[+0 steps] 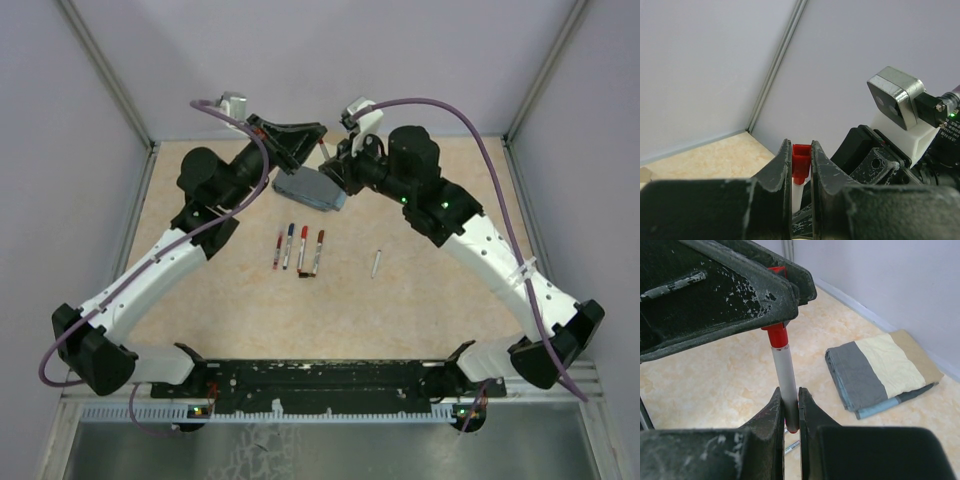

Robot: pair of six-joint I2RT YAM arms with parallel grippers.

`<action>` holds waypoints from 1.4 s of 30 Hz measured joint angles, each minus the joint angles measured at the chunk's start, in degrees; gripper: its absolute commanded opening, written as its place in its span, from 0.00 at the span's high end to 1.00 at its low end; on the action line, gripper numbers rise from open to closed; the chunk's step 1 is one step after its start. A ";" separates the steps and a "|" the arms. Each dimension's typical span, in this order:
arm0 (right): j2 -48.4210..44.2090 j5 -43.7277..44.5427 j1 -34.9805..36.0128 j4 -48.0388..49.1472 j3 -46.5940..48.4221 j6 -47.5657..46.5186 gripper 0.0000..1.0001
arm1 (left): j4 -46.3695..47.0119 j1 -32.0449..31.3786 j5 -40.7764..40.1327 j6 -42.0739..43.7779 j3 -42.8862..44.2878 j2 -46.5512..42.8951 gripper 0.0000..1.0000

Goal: Insert the pens into the pen caps
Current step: Press the pen cap onto the pen.

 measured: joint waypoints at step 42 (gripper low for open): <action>-0.92 8.79 -1.55 -19.30 -2.05 -2.84 1.00 | -1.29 -5.60 -1.62 0.20 -4.17 5.53 1.00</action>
